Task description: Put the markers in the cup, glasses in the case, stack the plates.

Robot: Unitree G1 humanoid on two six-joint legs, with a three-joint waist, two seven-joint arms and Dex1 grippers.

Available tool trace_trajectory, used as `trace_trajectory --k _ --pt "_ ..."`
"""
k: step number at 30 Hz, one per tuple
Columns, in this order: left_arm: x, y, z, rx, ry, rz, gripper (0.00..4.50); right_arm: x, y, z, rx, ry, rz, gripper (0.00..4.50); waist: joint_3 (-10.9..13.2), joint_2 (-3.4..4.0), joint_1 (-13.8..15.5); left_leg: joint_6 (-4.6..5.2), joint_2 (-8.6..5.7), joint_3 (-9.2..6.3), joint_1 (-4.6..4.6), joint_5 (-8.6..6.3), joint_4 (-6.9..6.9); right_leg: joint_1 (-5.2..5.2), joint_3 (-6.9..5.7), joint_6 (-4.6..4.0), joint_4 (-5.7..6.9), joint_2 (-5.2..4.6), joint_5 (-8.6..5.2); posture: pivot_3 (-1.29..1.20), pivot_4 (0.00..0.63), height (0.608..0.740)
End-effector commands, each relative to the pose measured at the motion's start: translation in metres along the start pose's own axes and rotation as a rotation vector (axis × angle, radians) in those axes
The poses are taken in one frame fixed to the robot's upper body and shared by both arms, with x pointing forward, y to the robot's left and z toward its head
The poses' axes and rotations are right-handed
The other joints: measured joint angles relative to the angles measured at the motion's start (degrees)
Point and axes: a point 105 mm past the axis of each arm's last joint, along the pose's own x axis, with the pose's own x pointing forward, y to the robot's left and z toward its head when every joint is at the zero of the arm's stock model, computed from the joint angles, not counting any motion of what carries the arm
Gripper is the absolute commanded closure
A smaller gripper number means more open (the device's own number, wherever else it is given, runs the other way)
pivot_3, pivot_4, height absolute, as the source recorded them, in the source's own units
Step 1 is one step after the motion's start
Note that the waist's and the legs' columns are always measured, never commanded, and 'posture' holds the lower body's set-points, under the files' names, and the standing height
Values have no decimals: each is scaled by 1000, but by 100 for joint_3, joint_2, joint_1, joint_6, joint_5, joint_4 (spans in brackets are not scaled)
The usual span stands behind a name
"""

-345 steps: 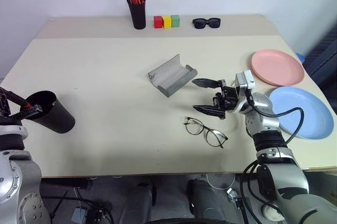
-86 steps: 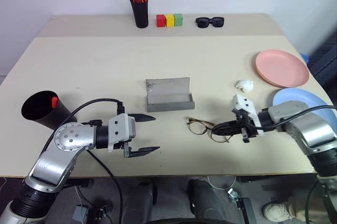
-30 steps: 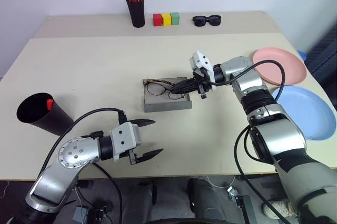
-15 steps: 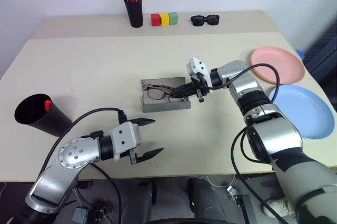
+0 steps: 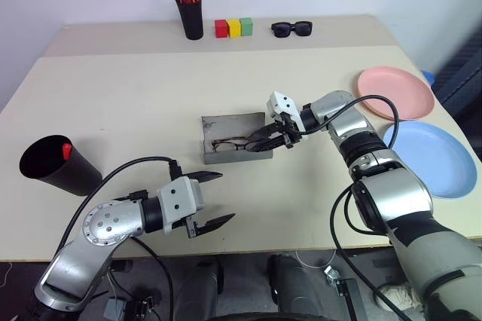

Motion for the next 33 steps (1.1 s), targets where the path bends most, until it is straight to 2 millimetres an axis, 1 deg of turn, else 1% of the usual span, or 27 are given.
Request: trace_trajectory --k 1,3,4,7,9,11,15,17,19,20,24,27,28,30,33 --pt "0 -2 9 26 -25 -1 256 -2 -4 12 -35 -15 -12 1176 0 0 -16 0 0 0 0 0 0 -3 0 0 5 0 0 0 150 740" --pt "0 -2 9 24 -25 2 256 -3 -11 18 -68 -53 -85 250 0 0 -29 0 0 0 0 0 0 -8 2 -1 11 1 0 0 150 740" --pt "1 -1 9 22 -26 5 256 -5 -13 21 -52 -70 -90 114 0 0 -30 0 1 0 0 0 -2 -12 6 -1 14 2 0 0 150 740" --pt "1 2 8 19 -28 20 256 -15 -16 31 -22 -123 -109 114 0 0 -20 -3 2 1 0 2 -5 -15 8 -2 17 4 0 0 150 740" --pt "3 9 10 6 -39 53 256 -28 -17 37 -15 -165 -141 114 2 3 -17 -4 2 0 0 2 -5 -15 9 -2 17 4 0 0 150 740" --pt "5 14 12 1 -48 74 256 -41 -16 39 -20 -177 -172 114 2 3 2 -5 2 -1 -2 3 -4 -16 11 -3 17 3 1 0 150 740" --pt "6 29 14 -3 -59 140 256 -69 -10 33 -17 -194 -281 114 1 2 42 -6 1 -1 -1 3 -4 -10 8 -2 12 3 1 0 150 740" --pt "5 39 17 -28 -79 188 256 -86 -5 25 -9 -199 -361 114 1 1 46 -6 1 0 -1 3 -4 -8 7 -2 11 3 1 0 150 740" --pt "3 47 19 -60 -97 235 783 -100 4 16 14 -197 -434 0 1 2 53 -5 1 0 -2 3 -3 -8 8 -2 12 1 1 0 150 740" --pt "2 49 19 -79 -103 246 1046 -103 7 12 22 -192 -462 0 1 2 60 -5 2 0 -2 3 -4 -9 8 -2 12 1 1 0 150 740" --pt "0 53 19 -125 -108 250 2971 -109 20 1 43 -187 -573 0 1 3 -12 -5 4 2 0 3 -2 -13 15 -2 15 0 0 0 150 740" --pt "2 61 25 -151 -135 261 4367 -106 31 -6 64 -196 -636 0 1 3 17 -5 6 3 1 3 -1 -7 13 -1 14 2 0 0 150 740" --pt "2 64 27 -157 -142 265 4480 -105 33 -7 75 -197 -646 0 1 3 27 -5 6 4 1 3 3 -6 12 -1 14 2 0 0 150 740" --pt "2 72 30 -170 -154 274 4480 -98 38 -9 81 -191 -652 0 1 3 49 -5 5 3 -2 3 15 -3 13 -1 14 2 1 0 150 740" --pt "1 92 41 -183 -186 327 4480 -85 53 -20 83 -150 -624 0 0 1 96 -5 4 3 -1 3 24 5 10 0 12 3 0 0 150 740"
